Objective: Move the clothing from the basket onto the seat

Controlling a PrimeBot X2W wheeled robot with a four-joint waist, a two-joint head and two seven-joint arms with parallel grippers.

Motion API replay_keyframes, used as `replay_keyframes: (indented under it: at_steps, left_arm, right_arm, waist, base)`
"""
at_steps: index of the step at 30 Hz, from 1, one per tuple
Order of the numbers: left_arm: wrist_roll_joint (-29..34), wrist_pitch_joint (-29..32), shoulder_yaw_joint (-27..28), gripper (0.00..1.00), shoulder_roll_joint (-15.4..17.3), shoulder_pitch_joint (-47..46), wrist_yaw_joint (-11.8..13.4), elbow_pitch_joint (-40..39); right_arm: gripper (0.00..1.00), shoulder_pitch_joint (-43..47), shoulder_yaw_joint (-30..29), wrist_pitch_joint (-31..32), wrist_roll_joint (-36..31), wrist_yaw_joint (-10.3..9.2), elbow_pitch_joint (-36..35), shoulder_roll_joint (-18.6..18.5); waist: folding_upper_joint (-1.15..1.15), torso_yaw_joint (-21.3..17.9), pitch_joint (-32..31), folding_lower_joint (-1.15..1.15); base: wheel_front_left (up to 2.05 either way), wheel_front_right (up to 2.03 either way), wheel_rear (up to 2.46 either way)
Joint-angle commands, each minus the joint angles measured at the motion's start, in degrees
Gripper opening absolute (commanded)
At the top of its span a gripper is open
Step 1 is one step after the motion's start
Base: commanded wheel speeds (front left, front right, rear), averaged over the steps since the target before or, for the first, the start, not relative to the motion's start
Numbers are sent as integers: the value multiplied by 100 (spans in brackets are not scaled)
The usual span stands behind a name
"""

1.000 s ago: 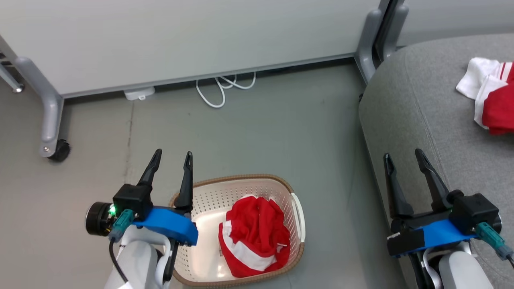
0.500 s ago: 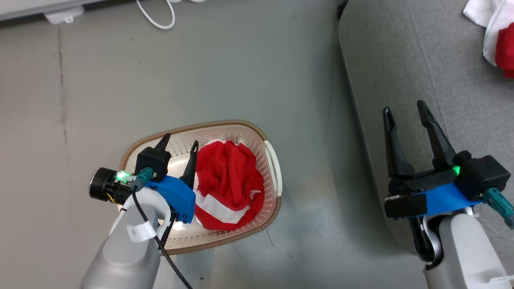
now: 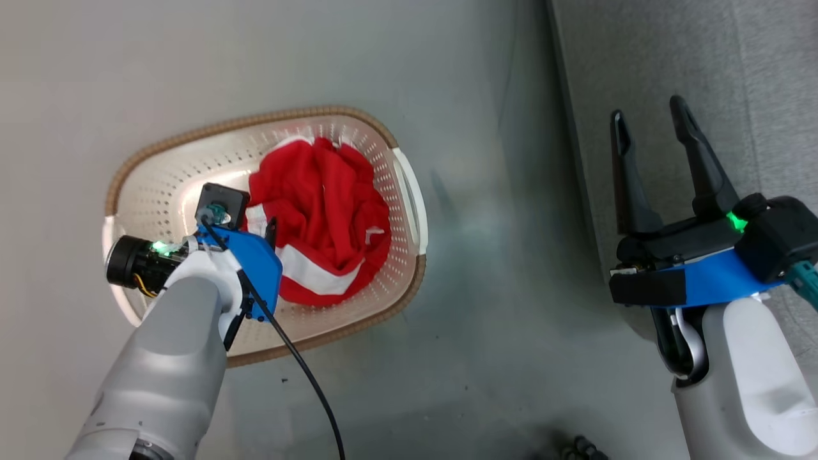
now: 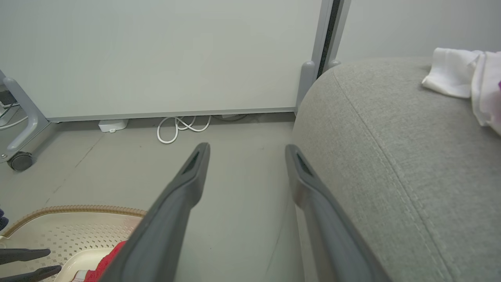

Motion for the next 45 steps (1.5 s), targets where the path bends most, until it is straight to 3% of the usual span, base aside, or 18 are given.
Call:
replay_keyframes:
  at_steps: [1,12,24,25,26,27,34,45]
  left_arm:
    - [-57,96,7,100,28,-148,-9,55]
    - [-359,727,54,100,184,-529,-10,254]
    - [-544,665,-165,100,124,-870,-10,279]
    - [-566,664,-202,67,106,-879,-10,281]
    - [-582,599,-232,4,106,-907,-10,275]
    - [-591,564,-269,0,101,-929,-10,274]
    - [-801,284,-429,0,0,-924,-9,234]
    - [-1407,-713,-993,0,-157,-750,-10,-240]
  right_arm:
    - [100,-133,8,-20,-34,1,-48,-16]
    - [100,-313,54,-20,-34,1,-227,-17]
    - [100,-366,28,-20,-64,1,-433,13]
    - [100,-361,18,-20,-77,1,-438,12]
    - [100,-358,19,-20,-80,1,-434,14]
    - [100,-359,17,-20,-82,1,-423,17]
    - [100,-391,-24,-20,-63,1,-368,6]
    - [100,-290,-144,-20,-56,1,-223,-88]
  waist:
    - [0,-51,334,-2]
    - [0,-137,1130,-2]
    - [0,-201,1683,-2]
    - [0,-190,1691,-2]
    - [0,-182,1697,-2]
    - [0,-175,1697,-2]
    - [0,-121,1555,-2]
    - [0,208,889,-2]
  base:
    - [0,0,0]
    - [0,0,0]
    - [0,0,0]
    - [0,0,0]
    - [0,0,0]
    - [0,0,0]
    - [0,0,0]
    - [0,0,0]
